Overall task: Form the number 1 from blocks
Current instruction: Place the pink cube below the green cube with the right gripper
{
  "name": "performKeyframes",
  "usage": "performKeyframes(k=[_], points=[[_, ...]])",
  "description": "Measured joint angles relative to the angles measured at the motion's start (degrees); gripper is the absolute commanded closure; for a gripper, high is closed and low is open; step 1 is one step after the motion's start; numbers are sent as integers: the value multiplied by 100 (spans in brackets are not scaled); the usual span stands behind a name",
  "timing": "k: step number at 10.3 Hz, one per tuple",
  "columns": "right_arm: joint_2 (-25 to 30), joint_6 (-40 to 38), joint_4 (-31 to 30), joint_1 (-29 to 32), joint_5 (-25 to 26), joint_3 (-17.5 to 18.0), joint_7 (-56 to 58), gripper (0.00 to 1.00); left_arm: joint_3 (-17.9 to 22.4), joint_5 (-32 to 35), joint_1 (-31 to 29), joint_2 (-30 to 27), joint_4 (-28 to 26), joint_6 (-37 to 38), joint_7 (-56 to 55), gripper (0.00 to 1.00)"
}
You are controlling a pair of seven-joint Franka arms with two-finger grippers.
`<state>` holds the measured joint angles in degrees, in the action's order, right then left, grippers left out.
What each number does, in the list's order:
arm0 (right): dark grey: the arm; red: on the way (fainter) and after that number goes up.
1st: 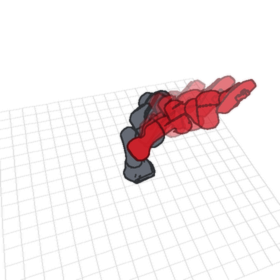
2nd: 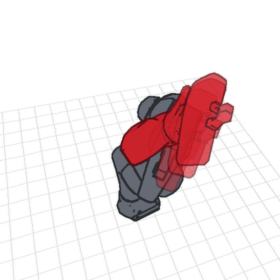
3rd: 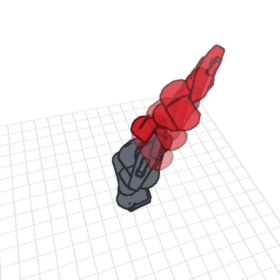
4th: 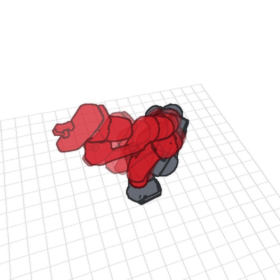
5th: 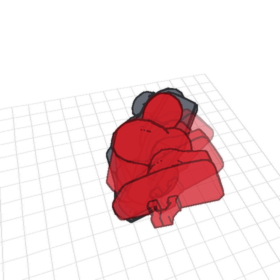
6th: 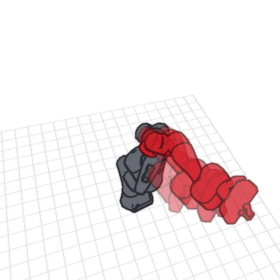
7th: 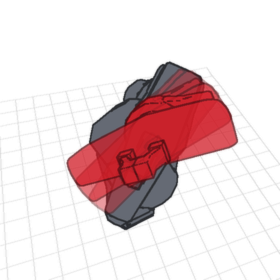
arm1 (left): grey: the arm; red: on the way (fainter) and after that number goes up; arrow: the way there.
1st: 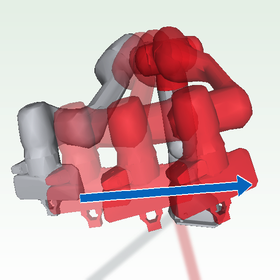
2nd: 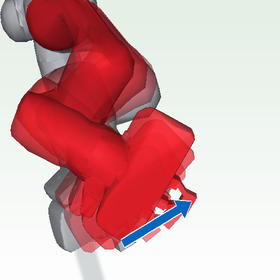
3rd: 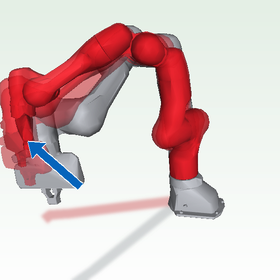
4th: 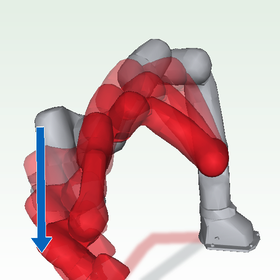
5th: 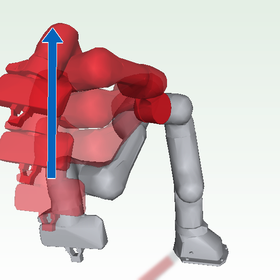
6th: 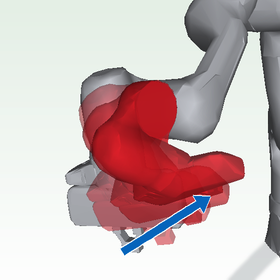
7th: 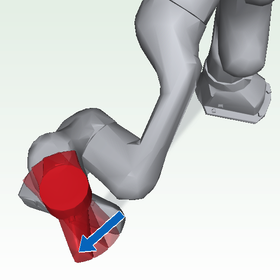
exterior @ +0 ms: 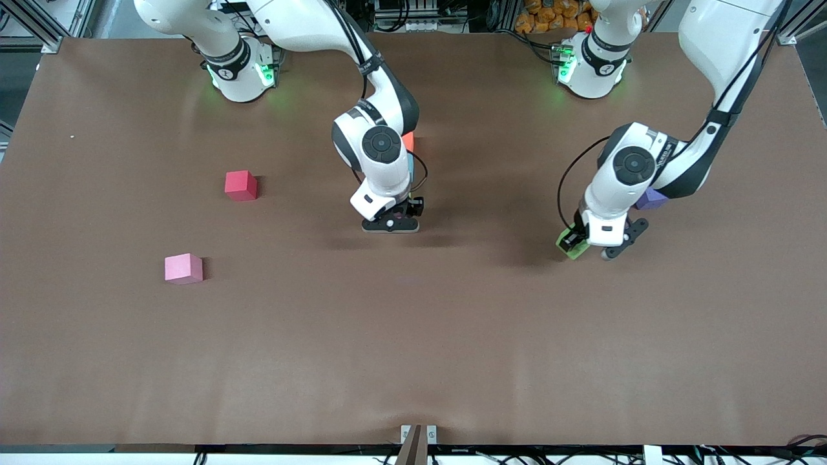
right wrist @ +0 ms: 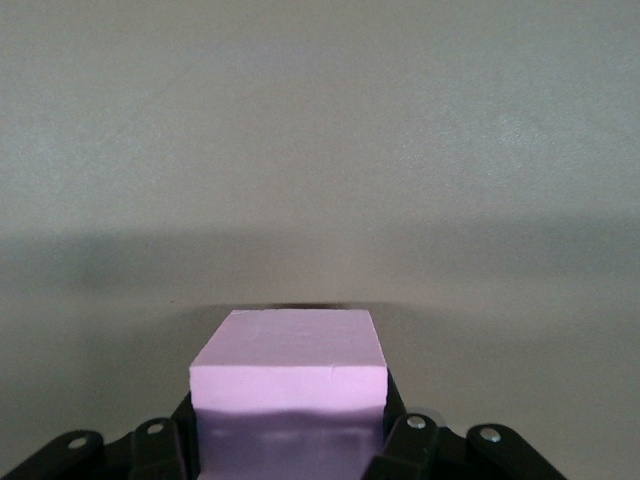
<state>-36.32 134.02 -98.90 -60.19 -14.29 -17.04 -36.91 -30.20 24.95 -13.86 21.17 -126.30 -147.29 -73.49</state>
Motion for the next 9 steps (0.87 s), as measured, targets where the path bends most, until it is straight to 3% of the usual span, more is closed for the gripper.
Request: performKeyframes(k=[4,7,9], points=[[-6,8,-68,-43,0,57,0,38,-14,0,585,483,1005,363,11,100],[-7,21,-120,-61,0,126,0,38,-22,0,1300,1011,2008,1130,79,100],[-6,22,-122,-67,0,136,0,36,-20,6,1611,1266,2346,1237,219,100]])
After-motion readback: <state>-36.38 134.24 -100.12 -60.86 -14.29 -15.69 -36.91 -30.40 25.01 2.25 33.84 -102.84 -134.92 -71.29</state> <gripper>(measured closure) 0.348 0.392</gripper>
